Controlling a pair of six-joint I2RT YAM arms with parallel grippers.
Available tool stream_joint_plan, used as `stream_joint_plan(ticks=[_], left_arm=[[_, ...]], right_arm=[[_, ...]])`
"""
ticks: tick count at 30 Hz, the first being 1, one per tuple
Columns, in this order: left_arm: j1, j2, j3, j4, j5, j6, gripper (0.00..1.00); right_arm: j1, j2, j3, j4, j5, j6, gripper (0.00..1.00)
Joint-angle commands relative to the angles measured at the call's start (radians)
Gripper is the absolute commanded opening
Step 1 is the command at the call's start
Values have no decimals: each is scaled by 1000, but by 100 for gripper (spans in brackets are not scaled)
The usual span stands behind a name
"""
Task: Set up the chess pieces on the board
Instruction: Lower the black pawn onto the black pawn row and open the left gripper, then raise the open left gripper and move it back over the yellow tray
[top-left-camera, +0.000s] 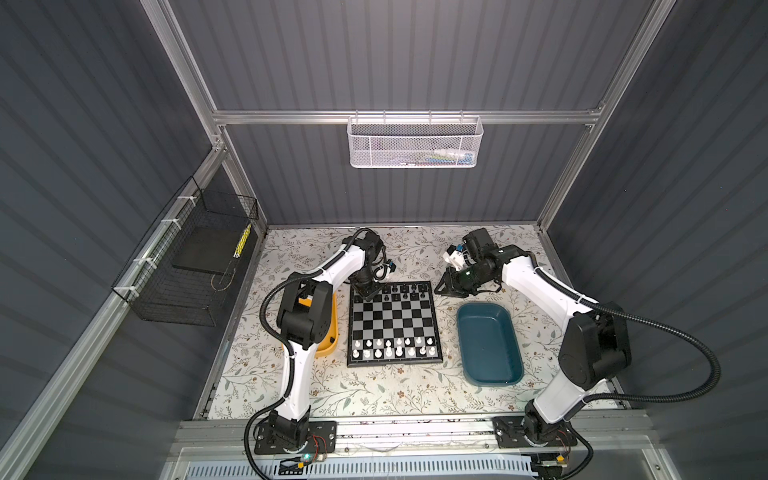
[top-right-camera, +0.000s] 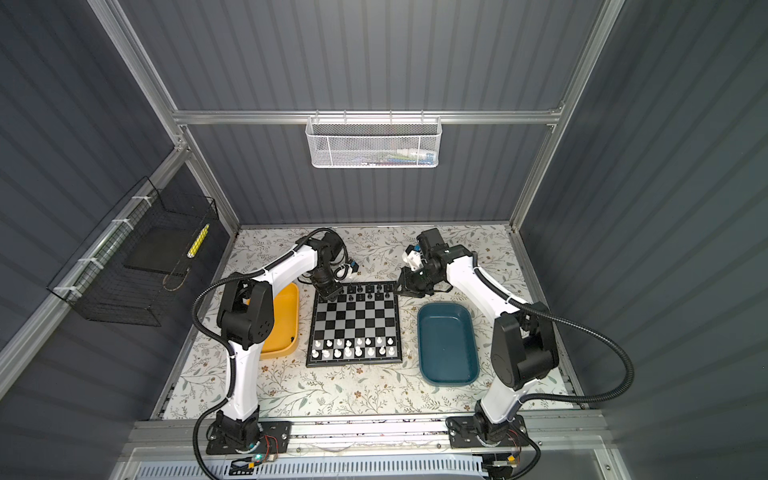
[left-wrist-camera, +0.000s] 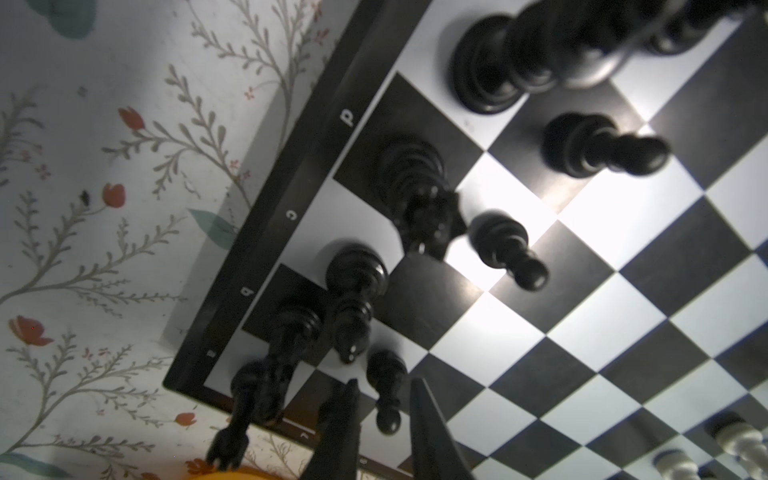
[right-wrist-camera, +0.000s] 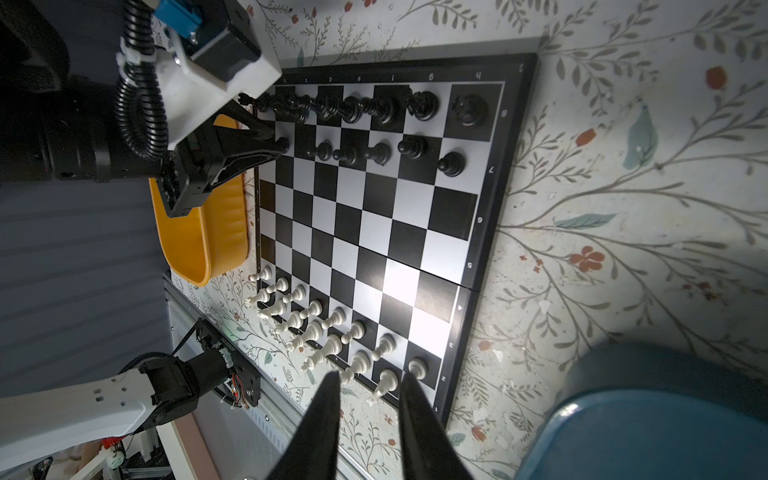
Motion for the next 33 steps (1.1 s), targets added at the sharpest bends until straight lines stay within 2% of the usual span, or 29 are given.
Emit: stream_joint_plan(ticks=[1,33], left_arm=[[-6,-7,-8,-15,-7,-9,24],[-5,-108,-67,-20,-29,6,29]], right_arm=[[-3,-18,-4,-3,3,2,28],[-3,-61,-34,-5,13,4,28]])
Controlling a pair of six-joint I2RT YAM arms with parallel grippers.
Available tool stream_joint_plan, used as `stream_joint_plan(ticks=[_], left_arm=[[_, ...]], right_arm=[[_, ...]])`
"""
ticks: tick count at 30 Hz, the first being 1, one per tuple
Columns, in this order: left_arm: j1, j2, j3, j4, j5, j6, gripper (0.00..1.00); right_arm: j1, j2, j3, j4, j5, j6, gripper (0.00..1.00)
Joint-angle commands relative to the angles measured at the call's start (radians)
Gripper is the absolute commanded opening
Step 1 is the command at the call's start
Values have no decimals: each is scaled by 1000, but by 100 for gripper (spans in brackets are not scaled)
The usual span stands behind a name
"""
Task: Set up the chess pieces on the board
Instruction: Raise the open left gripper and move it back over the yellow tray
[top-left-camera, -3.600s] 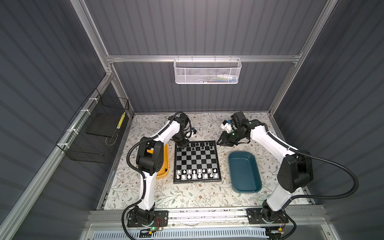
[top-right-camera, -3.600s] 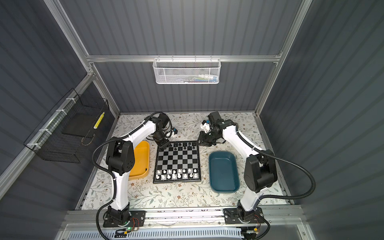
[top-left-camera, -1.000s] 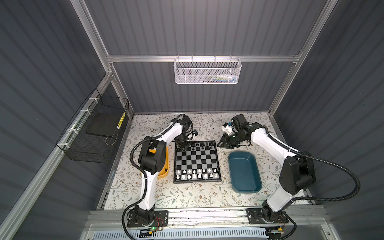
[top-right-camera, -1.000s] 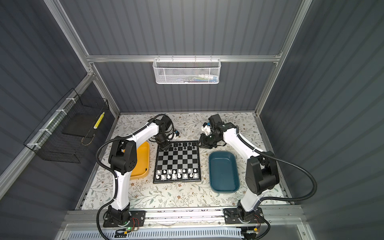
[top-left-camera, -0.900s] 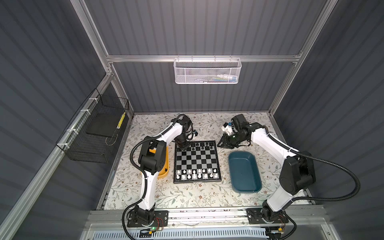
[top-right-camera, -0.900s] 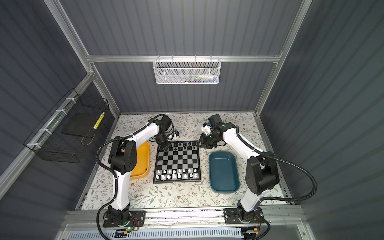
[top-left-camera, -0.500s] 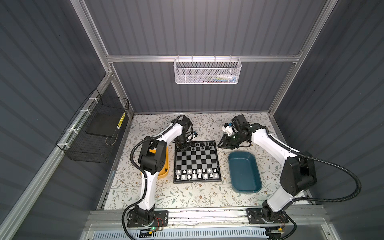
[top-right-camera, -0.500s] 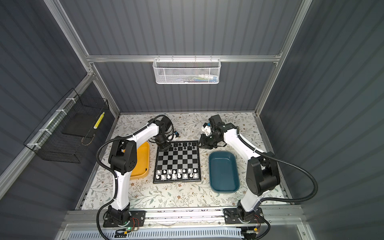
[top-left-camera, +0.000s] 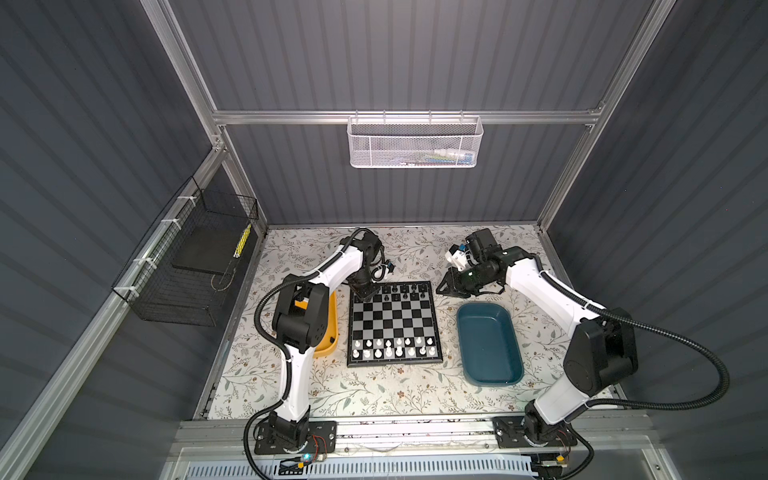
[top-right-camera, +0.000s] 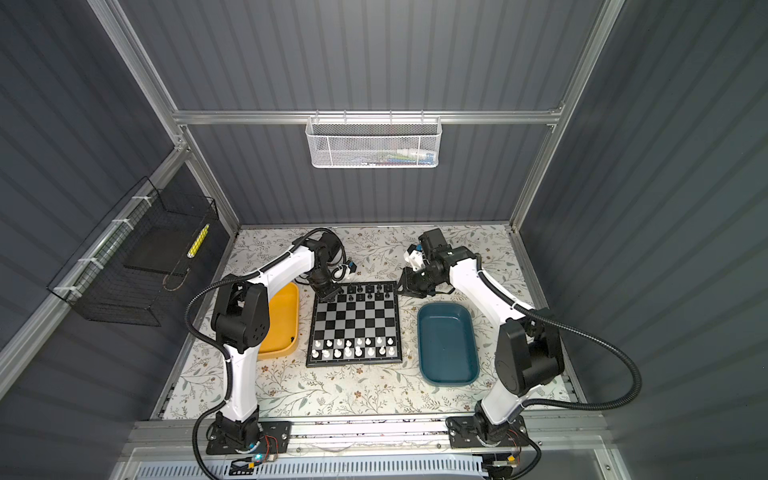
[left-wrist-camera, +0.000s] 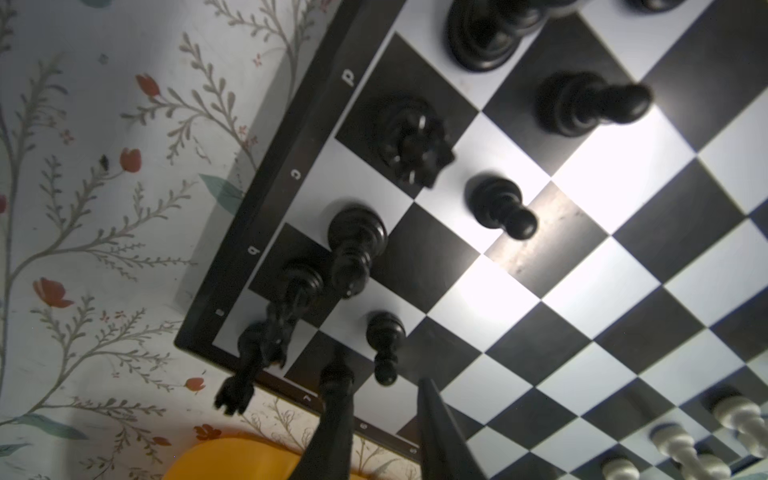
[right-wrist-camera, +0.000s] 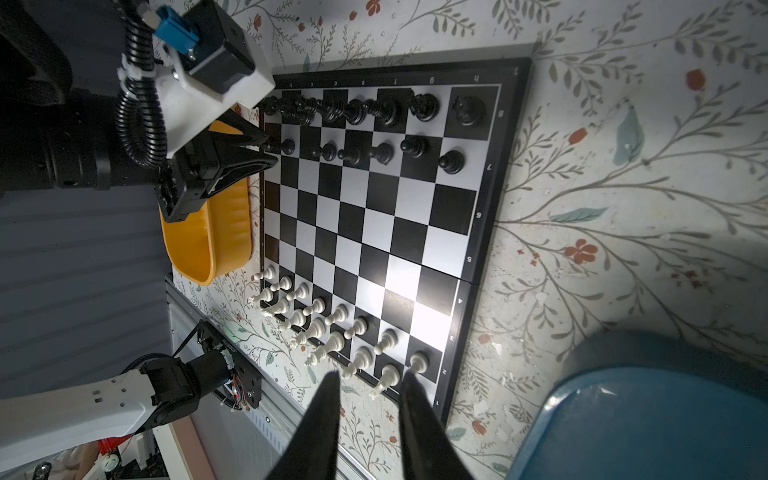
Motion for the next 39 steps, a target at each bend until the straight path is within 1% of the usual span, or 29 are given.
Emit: stream_joint_plan(ticks=[1,12,20,27,32,33,36,39], left_arm=[[-6,-59,-16,-25,-5,7,29],[-6,-140,-53,-35,-10,9,33],[1,-247,-122,-43,-2,7,34],[79,-375,-225,-46,31,-6,37],[144,-475,-318,-40,40,0,43],[155,-489,-367,-40,42,2,43],[176,-533,-432,-33,46,10,43],[193,-570,-489,-19,50,9,46]], right_arm=[[-4,-17,-11,-12,1,-7,28],[-4,-13,-10,-17,-8,-4,28],[-2,6,19,-25,-11,18,28],[-2,64,92,-39,-19,47,28],[-2,118,158,-52,-30,71,28],[-2,127,167,-51,-32,77,28],[-3,151,197,-53,-31,94,28],[-3,169,218,-57,-33,107,28]])
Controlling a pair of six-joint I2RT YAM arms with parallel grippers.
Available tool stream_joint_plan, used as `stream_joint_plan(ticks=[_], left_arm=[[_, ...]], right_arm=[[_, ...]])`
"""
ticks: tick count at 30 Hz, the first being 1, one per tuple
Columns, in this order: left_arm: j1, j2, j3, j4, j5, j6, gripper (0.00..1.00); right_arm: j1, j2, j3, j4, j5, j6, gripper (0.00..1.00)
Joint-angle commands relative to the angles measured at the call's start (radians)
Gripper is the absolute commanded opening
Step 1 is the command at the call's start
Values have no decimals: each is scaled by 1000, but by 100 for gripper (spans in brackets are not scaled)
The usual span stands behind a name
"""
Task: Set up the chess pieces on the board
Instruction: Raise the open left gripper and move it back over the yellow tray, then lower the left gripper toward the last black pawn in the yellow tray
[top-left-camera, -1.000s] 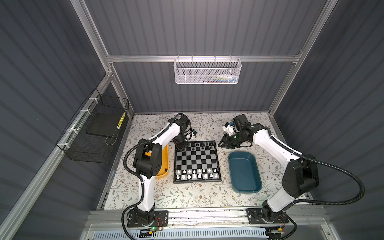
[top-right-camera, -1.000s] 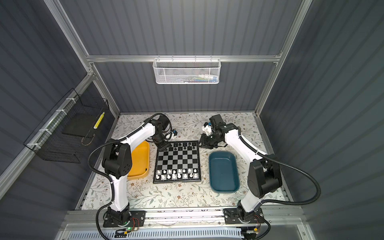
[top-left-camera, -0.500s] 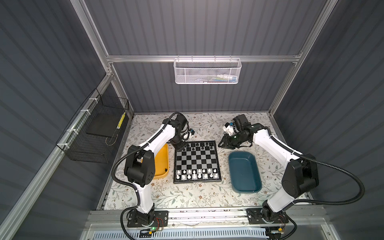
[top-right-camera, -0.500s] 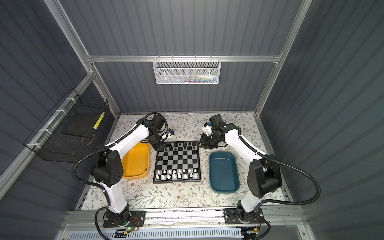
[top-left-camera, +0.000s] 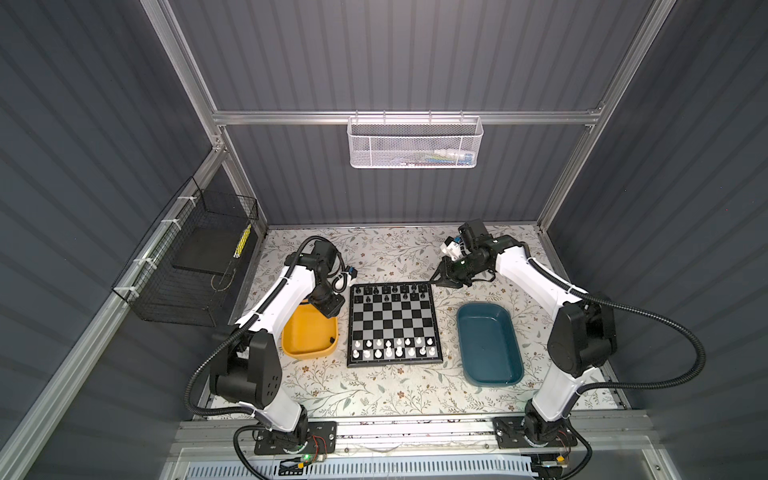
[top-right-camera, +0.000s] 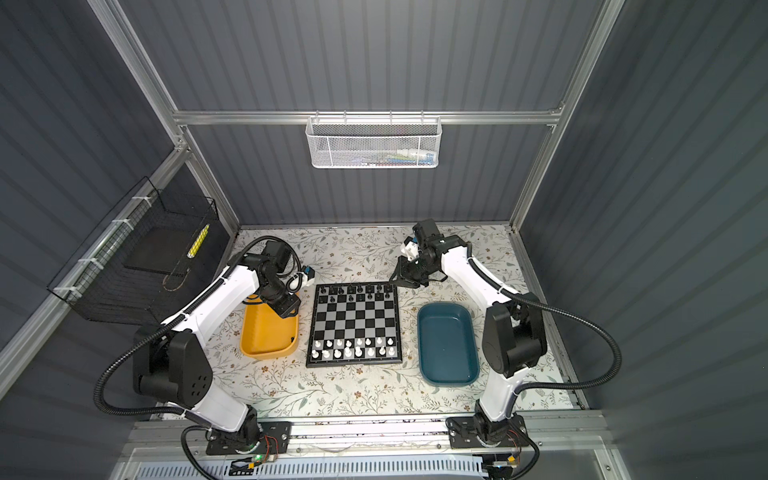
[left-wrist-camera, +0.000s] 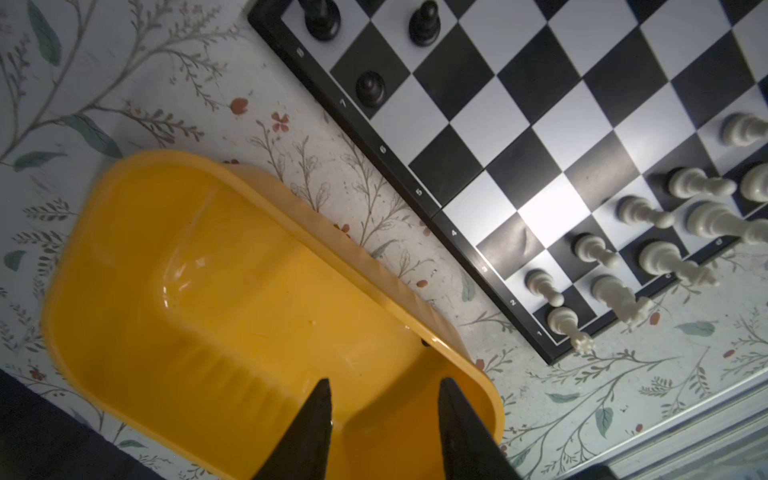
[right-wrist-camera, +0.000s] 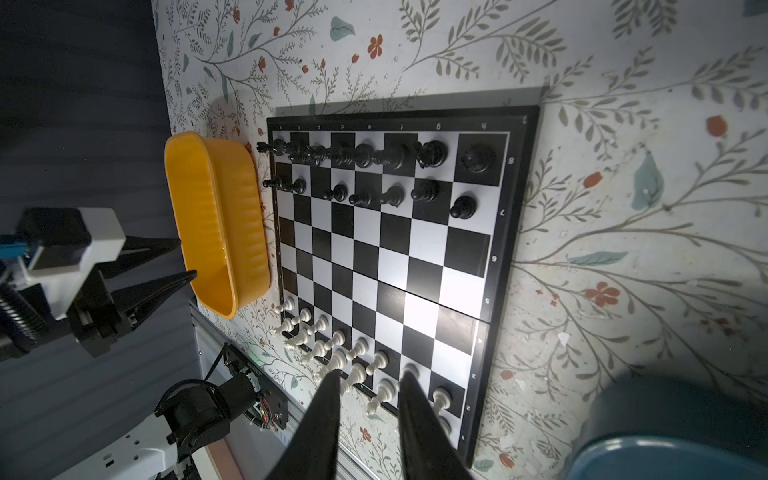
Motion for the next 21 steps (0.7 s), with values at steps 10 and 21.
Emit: stream_joint_plan(ticks=[10,21], left_arm=[[106,-62,-112,26,68,-1,50],[143,-3,-149,40,109,-19,50]], right_arm=[[-1,59,96,-60,-17,25,28],[1,82,123,-72,-20,18,28]])
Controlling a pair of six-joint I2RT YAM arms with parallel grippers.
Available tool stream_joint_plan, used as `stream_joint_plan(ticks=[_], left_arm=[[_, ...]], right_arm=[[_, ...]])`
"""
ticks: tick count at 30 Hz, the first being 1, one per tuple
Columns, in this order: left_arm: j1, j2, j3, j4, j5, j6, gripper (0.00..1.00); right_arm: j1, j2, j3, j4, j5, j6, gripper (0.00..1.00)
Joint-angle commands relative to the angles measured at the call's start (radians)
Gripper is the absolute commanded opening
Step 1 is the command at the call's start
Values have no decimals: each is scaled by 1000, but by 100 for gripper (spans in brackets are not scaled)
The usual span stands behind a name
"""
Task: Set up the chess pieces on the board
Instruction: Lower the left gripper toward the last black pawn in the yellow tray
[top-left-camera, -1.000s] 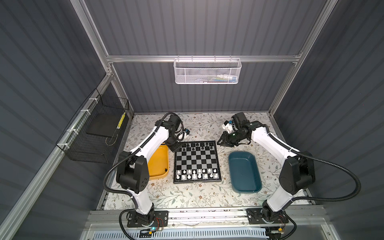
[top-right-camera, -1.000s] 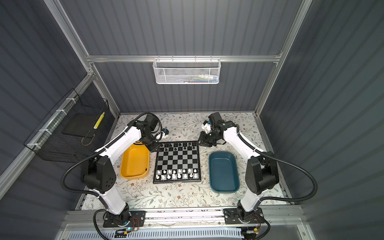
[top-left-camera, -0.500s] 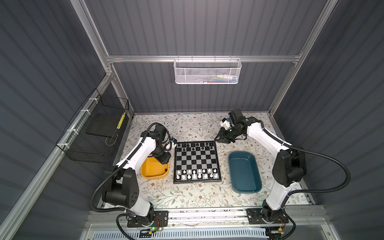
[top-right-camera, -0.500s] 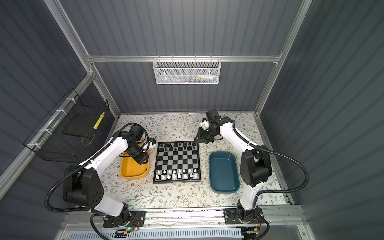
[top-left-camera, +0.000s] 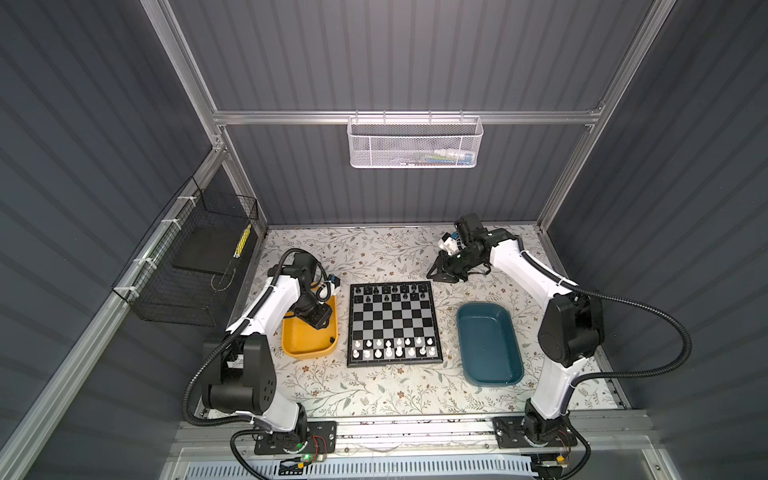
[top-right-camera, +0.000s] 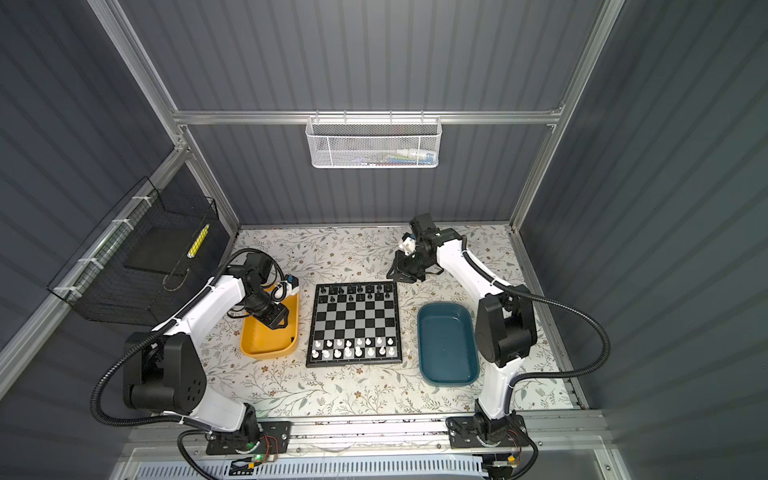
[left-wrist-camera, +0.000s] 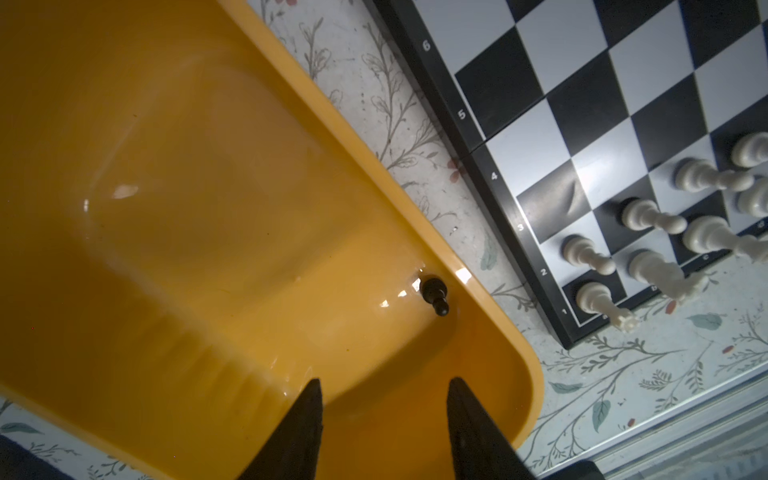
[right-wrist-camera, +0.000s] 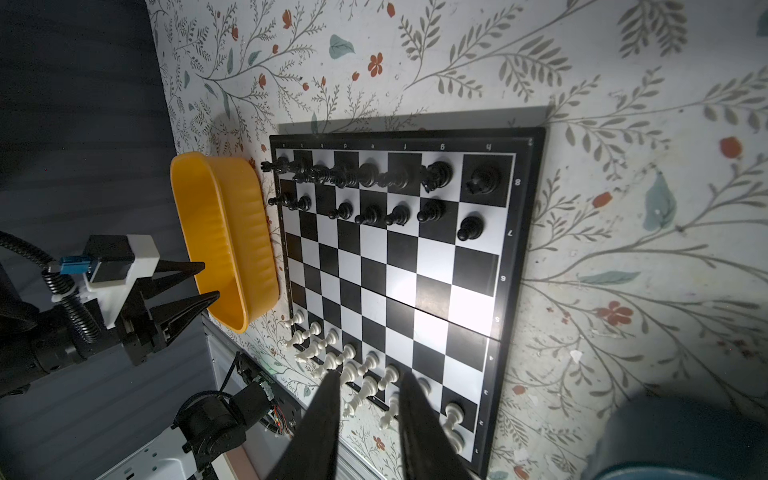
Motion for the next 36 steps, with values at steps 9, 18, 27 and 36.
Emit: stream_joint_plan(ticks=[9,18,27,36], left_arm=[[1,77,-52,36,61,-13,51],[1,107,-62,62,66,-12,51],[1,119,-66,75,73,-16,51],[1,130,-72,70,92,-24,51]], right_arm=[[1,7,25,-27,-10,-12,28],[1,5,15,-21,-7,-10,28],[1,15,23,-14,-7,-8,28],[0,14,19,-12,-9,-7,28]])
